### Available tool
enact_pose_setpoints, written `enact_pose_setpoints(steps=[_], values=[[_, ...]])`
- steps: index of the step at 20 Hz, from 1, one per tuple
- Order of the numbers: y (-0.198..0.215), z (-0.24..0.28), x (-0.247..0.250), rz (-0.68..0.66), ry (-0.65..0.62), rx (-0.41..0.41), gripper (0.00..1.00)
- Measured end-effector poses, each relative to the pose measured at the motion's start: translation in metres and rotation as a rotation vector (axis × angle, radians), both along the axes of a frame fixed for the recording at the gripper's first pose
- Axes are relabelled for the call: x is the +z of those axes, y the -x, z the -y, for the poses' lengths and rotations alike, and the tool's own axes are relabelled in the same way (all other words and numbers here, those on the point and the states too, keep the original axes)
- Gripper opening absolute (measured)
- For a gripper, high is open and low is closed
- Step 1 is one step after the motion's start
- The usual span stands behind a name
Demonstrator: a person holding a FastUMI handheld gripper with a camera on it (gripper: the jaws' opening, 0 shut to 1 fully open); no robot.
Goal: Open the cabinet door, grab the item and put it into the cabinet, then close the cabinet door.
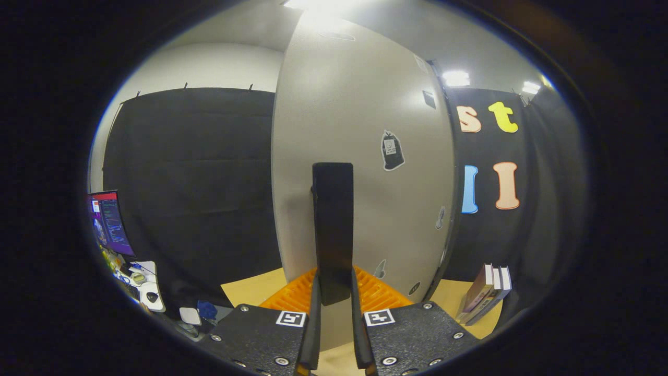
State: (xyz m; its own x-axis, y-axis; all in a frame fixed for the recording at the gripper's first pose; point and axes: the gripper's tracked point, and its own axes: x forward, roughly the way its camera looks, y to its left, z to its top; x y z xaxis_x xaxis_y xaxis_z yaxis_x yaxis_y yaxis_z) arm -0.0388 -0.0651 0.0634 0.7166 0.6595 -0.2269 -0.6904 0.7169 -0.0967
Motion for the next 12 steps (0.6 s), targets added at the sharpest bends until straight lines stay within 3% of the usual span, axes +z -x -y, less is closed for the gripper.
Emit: enact_pose_setpoints(steps=[12], values=[[0.009, 0.07, 0.008, 0.025, -0.006, -0.166, 0.26]])
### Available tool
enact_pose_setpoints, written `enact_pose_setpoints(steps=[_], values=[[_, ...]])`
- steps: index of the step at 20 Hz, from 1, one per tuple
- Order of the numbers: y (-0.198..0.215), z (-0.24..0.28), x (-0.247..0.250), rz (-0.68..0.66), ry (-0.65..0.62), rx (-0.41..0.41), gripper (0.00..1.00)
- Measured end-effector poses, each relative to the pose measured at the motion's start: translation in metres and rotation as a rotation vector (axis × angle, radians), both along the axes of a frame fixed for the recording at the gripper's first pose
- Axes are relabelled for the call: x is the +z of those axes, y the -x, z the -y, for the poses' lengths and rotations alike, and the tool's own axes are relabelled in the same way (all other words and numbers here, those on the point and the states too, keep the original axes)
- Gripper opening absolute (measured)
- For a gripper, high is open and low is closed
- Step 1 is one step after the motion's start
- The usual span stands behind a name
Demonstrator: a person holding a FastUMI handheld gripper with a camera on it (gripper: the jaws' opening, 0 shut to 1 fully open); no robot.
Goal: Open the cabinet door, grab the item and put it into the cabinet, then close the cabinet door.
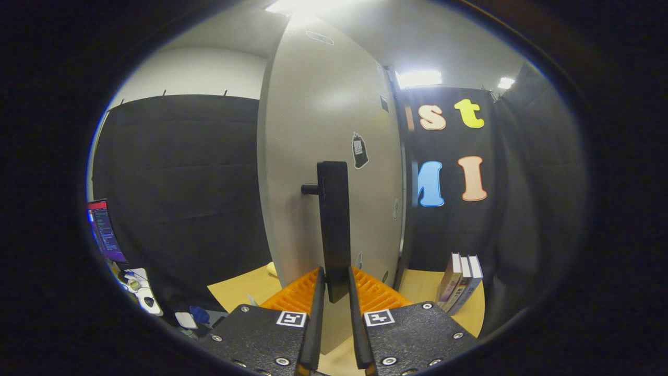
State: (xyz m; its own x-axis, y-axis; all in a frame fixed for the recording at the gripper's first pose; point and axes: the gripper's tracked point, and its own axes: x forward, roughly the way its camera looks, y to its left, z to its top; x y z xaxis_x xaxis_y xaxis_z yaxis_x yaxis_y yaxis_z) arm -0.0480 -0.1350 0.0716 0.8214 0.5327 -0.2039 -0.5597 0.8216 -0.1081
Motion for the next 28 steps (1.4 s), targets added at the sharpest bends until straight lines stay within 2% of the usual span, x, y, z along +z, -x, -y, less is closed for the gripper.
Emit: enact_pose_setpoints(steps=[3, 6, 12, 14, 15, 16, 17, 19, 22, 26, 28], values=[[-0.004, 0.022, -0.001, 0.019, 0.013, -0.064, 0.26], [-0.009, 0.037, -0.001, -0.017, -0.042, -0.118, 0.26], [0.003, 0.039, -0.003, -0.038, -0.073, -0.114, 0.27], [0.011, 0.049, 0.006, 0.036, -0.021, -0.15, 0.36], [0.01, 0.057, 0.01, 0.081, -0.01, -0.182, 0.49], [0.011, 0.065, 0.015, 0.12, -0.02, -0.222, 0.57], [0.014, 0.07, 0.016, 0.146, -0.034, -0.246, 0.71], [0.029, 0.064, 0.016, 0.161, -0.082, -0.251, 0.81], [0.053, 0.051, 0.023, 0.169, -0.126, -0.233, 0.86], [0.071, 0.008, 0.051, 0.275, -0.22, -0.148, 0.92], [0.072, -0.022, 0.045, 0.272, -0.258, -0.121, 0.93]])
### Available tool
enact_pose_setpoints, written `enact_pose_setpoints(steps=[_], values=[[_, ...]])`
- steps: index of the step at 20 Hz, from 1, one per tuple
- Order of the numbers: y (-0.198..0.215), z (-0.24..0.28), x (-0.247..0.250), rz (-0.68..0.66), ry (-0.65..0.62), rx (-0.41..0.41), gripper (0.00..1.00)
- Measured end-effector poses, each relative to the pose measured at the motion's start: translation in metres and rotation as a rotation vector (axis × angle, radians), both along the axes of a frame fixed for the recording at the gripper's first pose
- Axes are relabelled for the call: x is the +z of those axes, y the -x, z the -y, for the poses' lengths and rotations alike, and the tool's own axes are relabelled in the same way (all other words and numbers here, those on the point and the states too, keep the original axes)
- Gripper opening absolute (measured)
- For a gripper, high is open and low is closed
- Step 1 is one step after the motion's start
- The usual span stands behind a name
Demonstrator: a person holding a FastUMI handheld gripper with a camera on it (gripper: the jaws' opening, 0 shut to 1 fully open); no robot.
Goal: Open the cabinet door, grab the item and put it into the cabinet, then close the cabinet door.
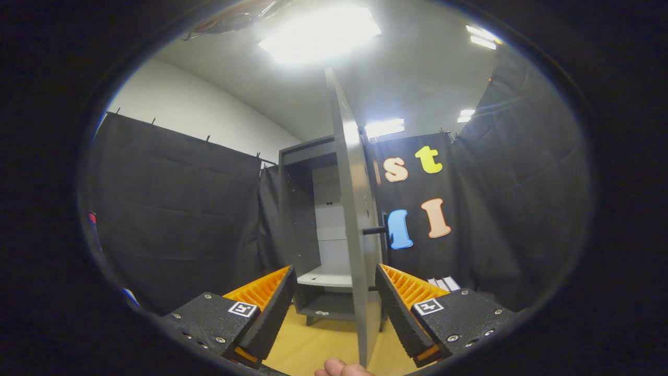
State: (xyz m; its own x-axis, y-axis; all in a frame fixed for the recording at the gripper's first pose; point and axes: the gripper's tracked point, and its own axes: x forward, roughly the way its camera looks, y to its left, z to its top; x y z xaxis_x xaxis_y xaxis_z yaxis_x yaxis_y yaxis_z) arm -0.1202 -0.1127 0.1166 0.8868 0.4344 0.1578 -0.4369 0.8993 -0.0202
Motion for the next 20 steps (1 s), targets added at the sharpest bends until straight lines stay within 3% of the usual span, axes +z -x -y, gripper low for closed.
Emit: enact_pose_setpoints(steps=[2, 4, 6, 9, 15, 20], values=[[0.001, -0.041, -0.014, -0.01, -0.004, 0.035, 0.94], [-0.002, -0.079, -0.043, -0.033, -0.012, 0.02, 0.95], [-0.009, -0.117, -0.085, -0.053, -0.014, -0.02, 0.95], [-0.008, -0.198, -0.153, -0.068, -0.054, 0.0, 0.96], [-0.053, -0.3, -0.337, -0.144, 0.114, -0.135, 0.96], [-0.095, -0.31, -0.442, -0.251, 0.203, -0.288, 0.96]])
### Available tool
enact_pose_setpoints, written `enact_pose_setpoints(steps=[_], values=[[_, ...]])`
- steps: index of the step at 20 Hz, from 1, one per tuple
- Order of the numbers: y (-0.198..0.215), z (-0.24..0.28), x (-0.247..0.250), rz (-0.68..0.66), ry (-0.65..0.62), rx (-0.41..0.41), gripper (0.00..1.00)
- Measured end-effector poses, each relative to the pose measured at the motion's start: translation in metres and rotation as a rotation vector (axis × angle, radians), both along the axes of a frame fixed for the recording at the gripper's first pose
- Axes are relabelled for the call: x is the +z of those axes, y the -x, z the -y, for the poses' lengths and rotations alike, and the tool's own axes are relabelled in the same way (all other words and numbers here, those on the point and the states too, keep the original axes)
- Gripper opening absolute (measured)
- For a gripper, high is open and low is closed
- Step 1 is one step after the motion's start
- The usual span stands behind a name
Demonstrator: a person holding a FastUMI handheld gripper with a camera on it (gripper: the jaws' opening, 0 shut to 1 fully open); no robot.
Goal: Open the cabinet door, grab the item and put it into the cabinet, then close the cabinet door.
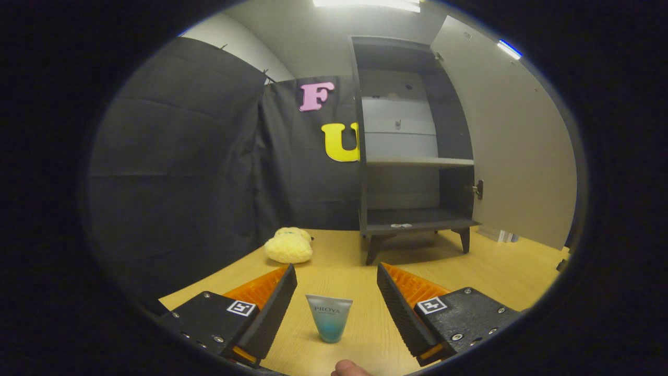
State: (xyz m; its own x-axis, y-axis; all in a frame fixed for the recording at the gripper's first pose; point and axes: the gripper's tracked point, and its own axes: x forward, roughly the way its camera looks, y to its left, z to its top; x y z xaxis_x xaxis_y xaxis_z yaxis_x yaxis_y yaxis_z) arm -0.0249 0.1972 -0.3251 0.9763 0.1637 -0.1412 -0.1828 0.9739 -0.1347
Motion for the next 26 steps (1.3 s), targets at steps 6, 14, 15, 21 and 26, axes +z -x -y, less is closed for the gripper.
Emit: enact_pose_setpoints(steps=[6, 14, 15, 21, 26], values=[[-0.01, 0.006, -0.043, -0.044, 0.059, -0.07, 0.96], [-0.011, 0.004, -0.066, -0.111, 0.101, -0.024, 0.52], [-0.012, 0.004, -0.066, -0.123, 0.103, -0.014, 0.52], [-0.011, 0.0, -0.022, -0.111, 0.074, 0.029, 0.51], [-0.018, 0.006, 0.035, -0.077, 0.069, 0.041, 0.51]])
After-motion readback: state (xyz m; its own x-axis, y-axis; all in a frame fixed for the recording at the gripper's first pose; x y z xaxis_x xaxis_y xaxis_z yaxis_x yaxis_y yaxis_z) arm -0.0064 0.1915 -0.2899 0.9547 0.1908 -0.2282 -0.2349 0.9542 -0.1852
